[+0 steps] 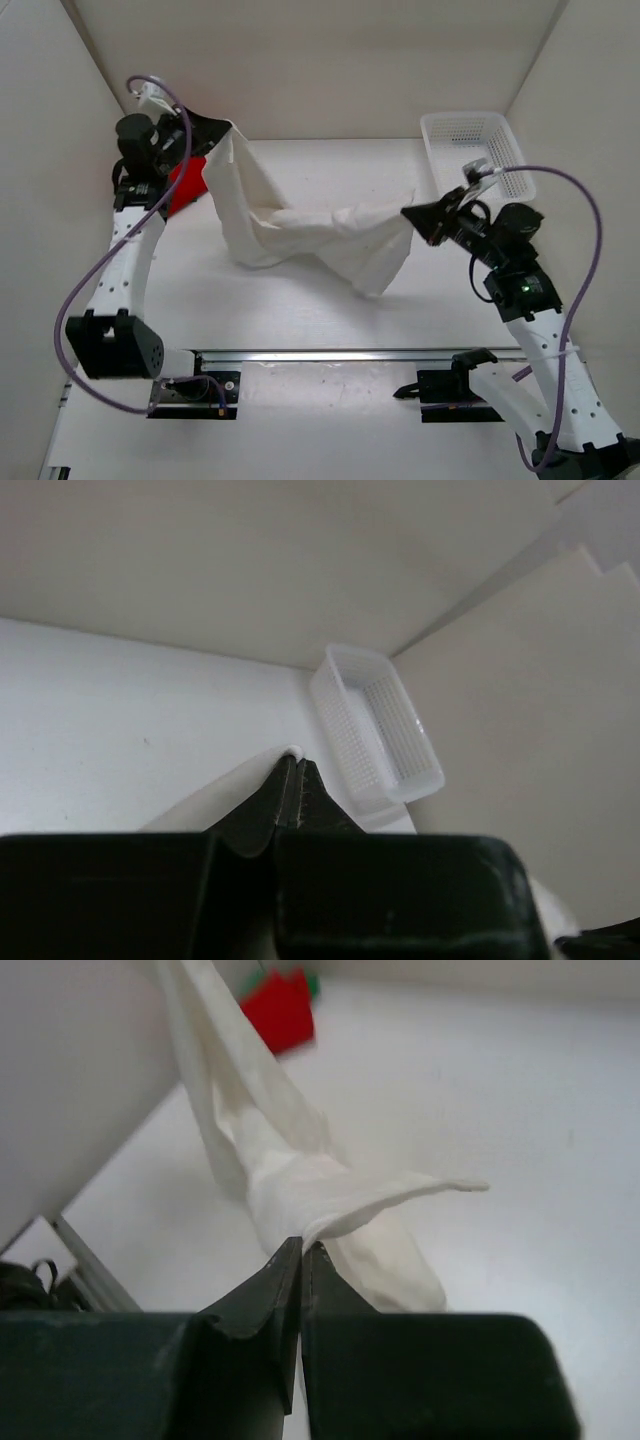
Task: Fold and stack the t-shirts
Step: Flatten out the tshirt
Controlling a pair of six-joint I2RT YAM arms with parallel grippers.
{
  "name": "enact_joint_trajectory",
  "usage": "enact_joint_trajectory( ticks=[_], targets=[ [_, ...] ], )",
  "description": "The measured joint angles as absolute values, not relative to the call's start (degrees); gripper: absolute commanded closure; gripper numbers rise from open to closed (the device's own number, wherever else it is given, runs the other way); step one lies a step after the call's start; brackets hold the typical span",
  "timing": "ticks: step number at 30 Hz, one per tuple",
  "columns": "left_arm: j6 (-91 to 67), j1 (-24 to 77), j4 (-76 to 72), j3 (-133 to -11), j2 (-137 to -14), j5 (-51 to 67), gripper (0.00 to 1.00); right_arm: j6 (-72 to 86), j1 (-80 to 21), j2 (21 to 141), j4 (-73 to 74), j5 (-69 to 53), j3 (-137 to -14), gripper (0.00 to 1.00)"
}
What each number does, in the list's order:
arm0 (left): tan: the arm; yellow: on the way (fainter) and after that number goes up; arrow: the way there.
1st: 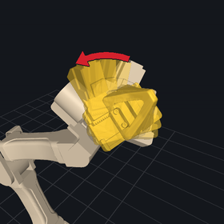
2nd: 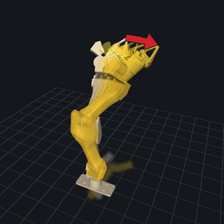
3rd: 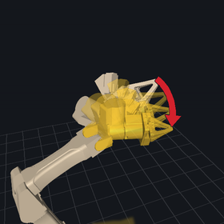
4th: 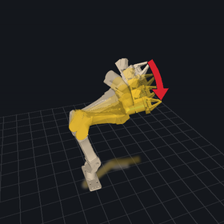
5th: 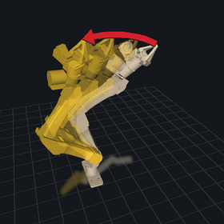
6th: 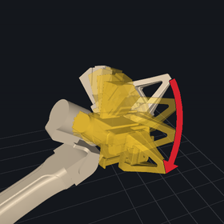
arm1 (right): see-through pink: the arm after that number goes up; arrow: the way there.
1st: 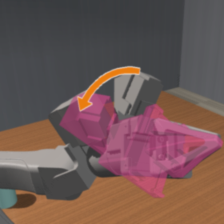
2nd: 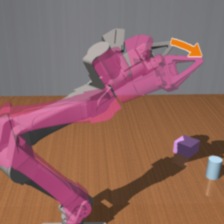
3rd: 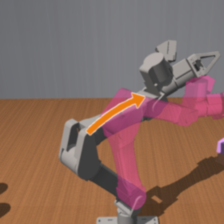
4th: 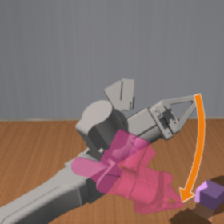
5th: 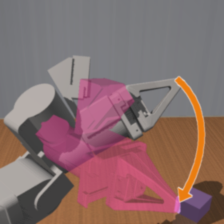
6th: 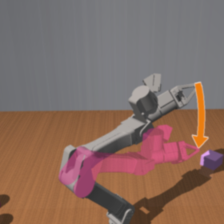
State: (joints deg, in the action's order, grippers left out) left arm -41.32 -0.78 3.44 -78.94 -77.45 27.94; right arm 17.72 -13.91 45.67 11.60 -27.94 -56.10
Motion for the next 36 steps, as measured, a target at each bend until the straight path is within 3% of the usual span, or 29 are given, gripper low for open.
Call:
enact_joint_trajectory(
  ticks=[3, 8, 13, 19, 23, 27, 31, 36],
  targets=[
    [-40.84, 2.15, 4.82, -80.75, -85.8, 26.89, 1.0, 17.8, -13.82, 44.25, 14.79, -26.96, -45.5, 1.0],
    [-40.29, 5.23, 8.84, -86.76, -100.33, 25.47, 1.0, 19.29, -10.04, 49.32, 16.12, -26.98, -40.34, 1.0],
    [-38.76, 6.35, 16.21, -91.55, -99.63, 24.53, 1.0, 18.98, -12.78, 54.54, 14.26, -25.15, -47.37, 1.0],
    [-40.6, 2.17, 20.36, -111.96, -94.24, 27.92, 1.0, 19.25, -12.56, 57.43, 9.63, -25.39, -60.23, 1.0],
    [-43.99, -2.74, 17.54, -113.4, -85.52, 30.52, 1.0, 17.47, -15.53, 56.34, 8.62, -23.0, -65.84, 1.0],
    [-44.03, -2.9, 16.16, -114.69, -82.91, 31.42, 1.0, 16.45, -15.46, 53.04, 8.36, -21.61, -63.92, 1.0],
    [-42.96, -0.43, 16.29, -115.96, -88.12, 31.48, 1.0, 17.89, -9.54, 54.02, 6.63, -22.57, -59.48, 1.0],
    [-40.53, 3.33, 18.33, -117.19, -103.07, 28.21, 1.0, 18.57, -10.13, 64.01, 5.39, -21.54, -58.43, 1.0]
  ],
)
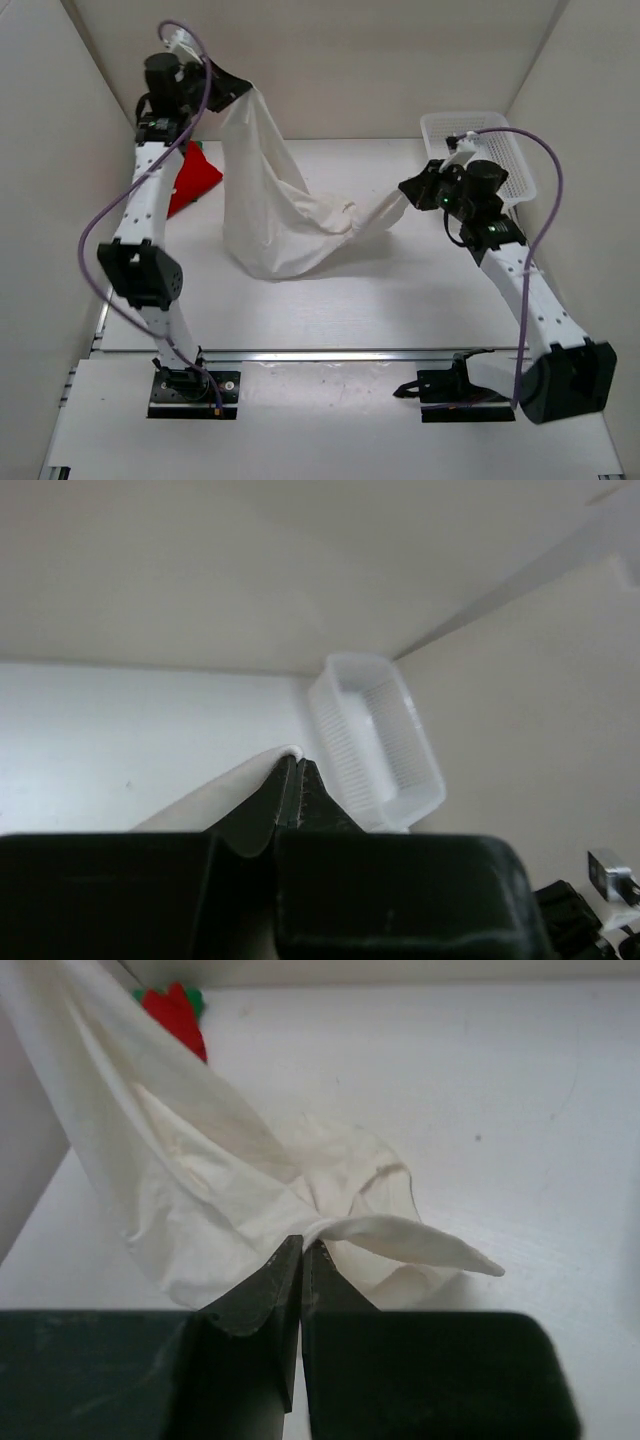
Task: Fold and stack the t-shirts
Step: Flatten out the tshirt
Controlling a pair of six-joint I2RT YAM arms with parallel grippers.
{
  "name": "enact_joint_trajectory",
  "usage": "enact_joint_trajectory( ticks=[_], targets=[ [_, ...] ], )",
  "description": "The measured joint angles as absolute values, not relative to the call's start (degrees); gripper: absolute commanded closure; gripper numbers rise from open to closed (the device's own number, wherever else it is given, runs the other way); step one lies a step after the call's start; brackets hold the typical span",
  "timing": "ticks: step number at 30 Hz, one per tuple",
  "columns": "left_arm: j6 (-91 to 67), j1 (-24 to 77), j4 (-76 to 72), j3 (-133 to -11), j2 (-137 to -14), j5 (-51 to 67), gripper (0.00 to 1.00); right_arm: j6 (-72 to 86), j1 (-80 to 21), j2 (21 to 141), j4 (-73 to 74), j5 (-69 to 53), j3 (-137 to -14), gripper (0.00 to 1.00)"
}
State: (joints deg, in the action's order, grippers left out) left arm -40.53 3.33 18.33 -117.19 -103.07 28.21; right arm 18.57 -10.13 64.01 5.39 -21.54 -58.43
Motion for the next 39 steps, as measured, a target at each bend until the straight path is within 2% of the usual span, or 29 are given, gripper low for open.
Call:
enact_joint_trajectory(
  ticks=[5, 8, 11, 15, 18, 21, 27, 30, 32, 35, 39],
  targets=[
    [-38.35, 5.98, 22.81, -118.69, -116.25, 25.76, 1.0, 18.26, -12.4, 72.82, 6.7, -19.46, -58.5, 1.0],
    [-37.06, 6.35, 22.81, -110.67, -113.43, 25.1, 1.0, 17.65, -15.33, 72.05, 7.01, -17.76, -58.5, 1.0],
    [-36.21, 5.34, 21.06, -96.66, -101.27, 24.43, 1.0, 17.04, -18.2, 68.73, 7.16, -16.6, -58.37, 1.0],
    [-34.22, 3.36, 19.94, -81.28, -76.6, 22.9, 1.0, 16.12, -24.53, 61.36, 7.64, -12.97, -56.29, 1.0],
    [-33.08, 1.39, 19.33, -76.49, -61.41, 24.18, 1.0, 15.75, -29.45, 57.43, 9.39, -11.4, -55.57, 1.0],
    [-31.66, -1.83, 21.19, -77.6, -53.8, 26.15, 1.0, 15.42, -30.98, 55.81, 11.03, -10.31, -55.77, 1.0],
    [-28.75, -1.48, 32.16, -90.32, -60.69, 28.88, 0.99, 15.16, -30.15, 57.28, 13.67, -9.8, -59.29, 1.0],
    [-26.96, 0.69, 38.39, -100.9, -68.6, 27.03, 0.99, 15.53, -26.35, 59.02, 11.86, -12.53, -60.25, 1.0],
    [-25.96, 1.61, 39.22, -103.66, -71.26, 26.59, 0.99, 16.6, -22.17, 61.12, 9.5, -15.27, -60.1, 1.0],
    [-25.32, 1.48, 36.86, -98.43, -71.11, 26.57, 1.0, 17.98, -17.93, 64.77, 6.35, -17.61, -58.65, 0.99],
    [-25.67, 0.84, 30.22, -82.28, -73.17, 26.48, 1.0, 19.4, -15.84, 68.55, 4.1, -19.66, -55.44, 1.0]
  ],
)
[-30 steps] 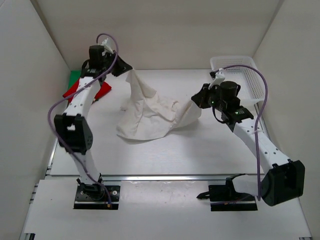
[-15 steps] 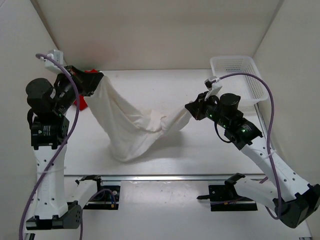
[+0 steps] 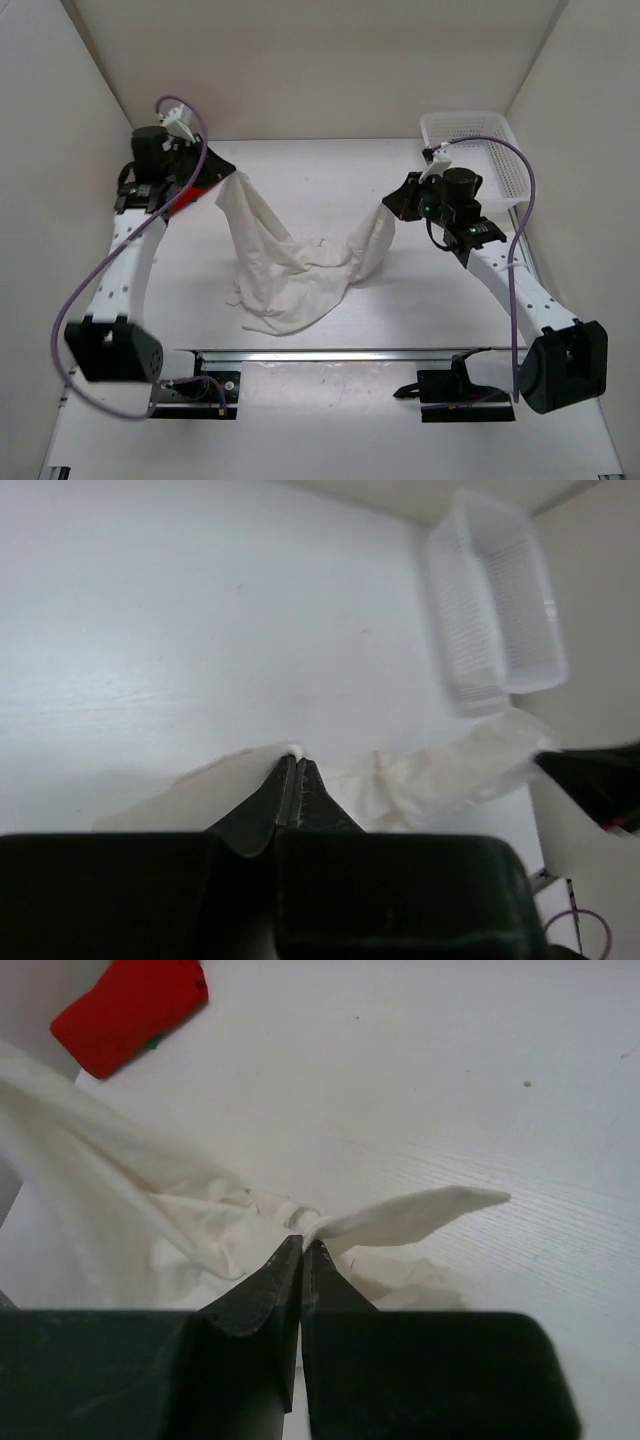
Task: Fold and stack the t-shirts
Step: Flatten out the tshirt
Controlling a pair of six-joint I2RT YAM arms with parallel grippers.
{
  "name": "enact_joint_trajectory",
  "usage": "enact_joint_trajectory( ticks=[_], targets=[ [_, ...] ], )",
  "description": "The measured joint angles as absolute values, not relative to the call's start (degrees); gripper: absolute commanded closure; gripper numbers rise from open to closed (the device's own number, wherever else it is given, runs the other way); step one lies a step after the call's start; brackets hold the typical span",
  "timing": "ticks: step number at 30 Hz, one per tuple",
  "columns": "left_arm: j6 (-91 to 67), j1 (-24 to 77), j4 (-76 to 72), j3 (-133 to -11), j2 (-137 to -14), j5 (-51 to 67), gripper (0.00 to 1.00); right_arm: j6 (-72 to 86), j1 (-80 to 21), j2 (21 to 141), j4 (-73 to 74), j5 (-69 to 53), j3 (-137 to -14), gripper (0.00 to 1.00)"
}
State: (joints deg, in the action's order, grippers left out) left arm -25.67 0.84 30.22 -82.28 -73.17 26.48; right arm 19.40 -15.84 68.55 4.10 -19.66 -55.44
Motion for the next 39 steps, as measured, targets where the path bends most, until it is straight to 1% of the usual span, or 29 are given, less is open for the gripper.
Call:
enact_joint_trajectory(
  ticks=[2, 4, 5, 7, 9, 10, 11, 12, 14, 15, 18, 20, 22, 23, 24, 25, 26, 27, 28, 29, 31, 32, 33, 34, 36, 39],
  targets=[
    [-25.93, 1.13, 27.66, -78.72, -79.94, 24.99, 1.0, 19.84, -15.42, 70.5, 3.36, -20.01, -54.98, 1.0],
    [-26.06, 1.72, 27.35, -81.01, -90.43, 22.7, 1.0, 19.94, -15.22, 72.31, 2.28, -20.08, -55.09, 1.0],
    [-26.13, 2.07, 27.81, -84.4, -96.31, 21.76, 1.0, 19.94, -15.18, 73.32, 1.96, -19.84, -55.44, 1.0],
    [-26.28, 3.4, 30.76, -98.06, -110.56, 19.46, 0.98, 19.81, -15.35, 75.4, 2.2, -19.09, -56.93, 1.0],
    [-26.44, 5.06, 33.06, -116.27, -124.73, 17.74, 0.84, 19.66, -15.86, 77.54, 2.22, -17.93, -59.22, 1.0],
    [-26.7, 5.89, 34.26, -125.4, -130.76, 17.1, 0.71, 19.49, -16.08, 77.95, 2.15, -17.19, -59.79, 1.0],
    [-27.18, 6.61, 34.17, -132.99, -135.79, 16.8, 0.43, 19.38, -16.43, 78.02, 2.11, -16.69, -59.94, 1.0],
    [-27.75, 7.09, 32.45, -135.44, -138.06, 16.88, 0.35, 19.27, -16.67, 78.02, 2.11, -16.25, -59.96, 1.0],
    [-28.42, 8.01, 31.53, -130.78, -136.53, 17.74, 0.03, 19.27, -16.88, 77.97, 1.87, -15.57, -59.48, 1.0],
    [-28.16, 8.21, 31.35, -126.91, -134.61, 17.8, 0.01, 19.29, -17.08, 77.71, 1.43, -15.46, -58.65, 1.0],
    [-28.51, 7.92, 27.53, -108.49, -124.55, 17.19, 0.01, 19.29, -17.23, 76.03, 0.69, -14.98, -53.95, 1.0],
    [-28.84, 6.94, 23.57, -93.78, -114.96, 16.56, 0.01, 19.35, -17.21, 75.42, 0.93, -15.05, -51.22, 1.0],
    [-29.39, 5.67, 20.82, -81.78, -104.73, 16.01, 0.01, 19.49, -17.23, 75.42, 1.34, -15.07, -50.02, 1.0],
    [-29.58, 4.95, 18.31, -75.79, -99.29, 15.97, 0.14, 19.53, -17.41, 75.4, 1.32, -15.11, -49.8, 1.0],
    [-30.11, 4.05, 16.78, -70.63, -93.56, 15.97, 0.4, 19.53, -17.63, 75.31, 1.23, -15.11, -49.74, 1.0],
    [-30.7, 3.29, 15.11, -65.91, -88.12, 16.03, 0.55, 19.53, -18.0, 75.16, 0.99, -15.11, -49.69, 1.0],
    [-30.89, 2.57, 12.91, -60.88, -82.41, 15.84, 0.75, 19.53, -18.39, 74.89, 0.8, -15.16, -49.65, 1.0],
    [-30.72, 2.04, 11.2, -55.68, -76.51, 15.38, 0.82, 19.53, -18.9, 74.52, 0.71, -15.22, -49.52, 1.0],
    [-30.81, 1.74, 10.26, -50.94, -71.05, 15.09, 0.83, 19.53, -19.51, 74.04, 0.69, -15.27, -49.36, 1.0],
    [-31.07, 1.61, 9.65, -46.87, -66.63, 14.72, 0.81, 19.53, -20.1, 73.52, 0.47, -15.29, -49.06, 1.0],
    [-31.31, 1.06, 8.86, -38.28, -59.16, 14.17, 0.71, 19.53, -21.41, 72.05, 0.34, -15.35, -48.16, 1.0],
    [-31.55, 0.62, 8.67, -34.46, -56.75, 13.69, 0.63, 19.53, -22.17, 71.37, 0.3, -15.38, -47.68, 1.0],
    [-32.01, -0.01, 8.97, -30.96, -55.18, 13.26, 0.56, 19.53, -22.9, 70.76, 0.21, -15.35, -47.18, 1.0],
    [-32.42, -0.8, 9.61, -27.92, -54.35, 12.56, 0.54, 19.55, -23.55, 70.26, 0.23, -15.42, -46.72, 1.0],
    [-33.45, -2.63, 10.52, -22.7, -53.69, 11.81, 0.52, 19.62, -24.71, 69.56, 0.14, -15.42, -45.76, 1.0],
    [-34.96, -4.75, 11.9, -18.31, -53.25, 10.83, 0.44, 19.73, -26.0, 68.6, 0.25, -15.44, -44.07, 1.0]
  ],
)
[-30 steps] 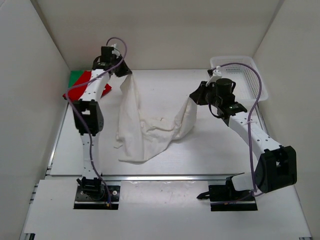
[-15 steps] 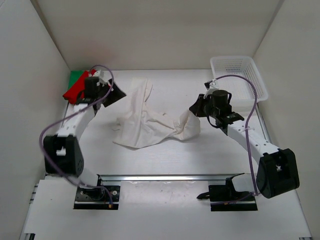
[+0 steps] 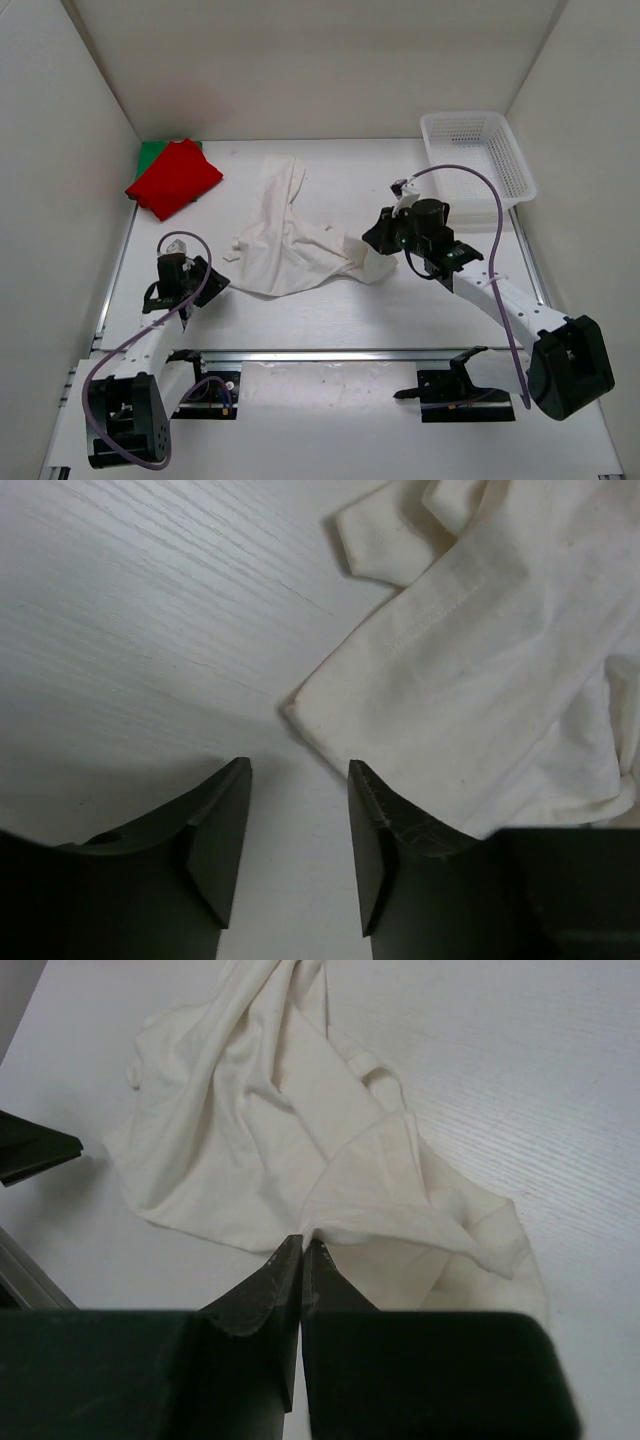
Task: Fold and stack the t-shirts
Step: Flatten out the tshirt
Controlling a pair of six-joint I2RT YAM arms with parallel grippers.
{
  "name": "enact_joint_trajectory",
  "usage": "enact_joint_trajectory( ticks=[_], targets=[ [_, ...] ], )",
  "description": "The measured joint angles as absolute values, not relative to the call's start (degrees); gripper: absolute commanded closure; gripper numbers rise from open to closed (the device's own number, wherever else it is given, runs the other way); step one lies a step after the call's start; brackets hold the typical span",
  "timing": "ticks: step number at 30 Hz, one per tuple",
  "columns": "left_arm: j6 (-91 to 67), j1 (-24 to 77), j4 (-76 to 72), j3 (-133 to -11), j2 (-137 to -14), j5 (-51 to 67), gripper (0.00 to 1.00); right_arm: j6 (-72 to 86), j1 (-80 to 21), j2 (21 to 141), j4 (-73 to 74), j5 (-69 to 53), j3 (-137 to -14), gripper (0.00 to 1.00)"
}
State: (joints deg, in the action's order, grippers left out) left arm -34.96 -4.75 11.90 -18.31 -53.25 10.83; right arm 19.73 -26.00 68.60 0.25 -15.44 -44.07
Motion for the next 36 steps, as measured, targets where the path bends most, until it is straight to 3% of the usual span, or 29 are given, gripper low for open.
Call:
enact_joint_trajectory(
  ticks=[3, 13, 21, 24, 27, 30, 33, 36],
  targets=[
    [-36.25, -4.71, 10.87, -17.28, -53.17, 10.13, 0.42, 19.77, -26.44, 67.75, 0.58, -15.44, -42.59, 1.0],
    [-40.07, -1.17, 2.85, -15.97, -60.66, 9.8, 0.59, 19.97, -25.82, 64.79, 0.71, -15.53, -41.21, 1.0],
    [-42.19, 0.49, -2.11, -14.33, -61.08, 7.86, 0.57, 19.99, -25.85, 64.62, 0.38, -15.7, -40.82, 1.0],
    [-43.09, 0.47, -4.36, -14.2, -62.46, 7.4, 0.67, 19.97, -25.78, 64.69, 0.4, -15.88, -40.82, 1.0],
    [-43.83, 0.45, -6.7, -14.2, -64.45, 6.92, 0.86, 20.05, -24.4, 64.79, 0.95, -17.41, -40.93, 1.0],
    [-44.23, -0.93, -8.78, -14.35, -65.32, 6.94, 0.97, 19.92, -22.28, 65.63, 3.68, -18.59, -43.57, 1.0],
    [-44.51, -2.09, -9.26, -15.75, -64.95, 7.09, 1.0, 18.2, -23.05, 66.92, 8.49, -17.45, -50.89, 1.0],
    [-44.6, -2.2, -8.91, -17.87, -62.24, 7.84, 1.0, 15.84, -32.25, 65.28, 10.68, -15.25, -54.59, 1.0]
  ],
)
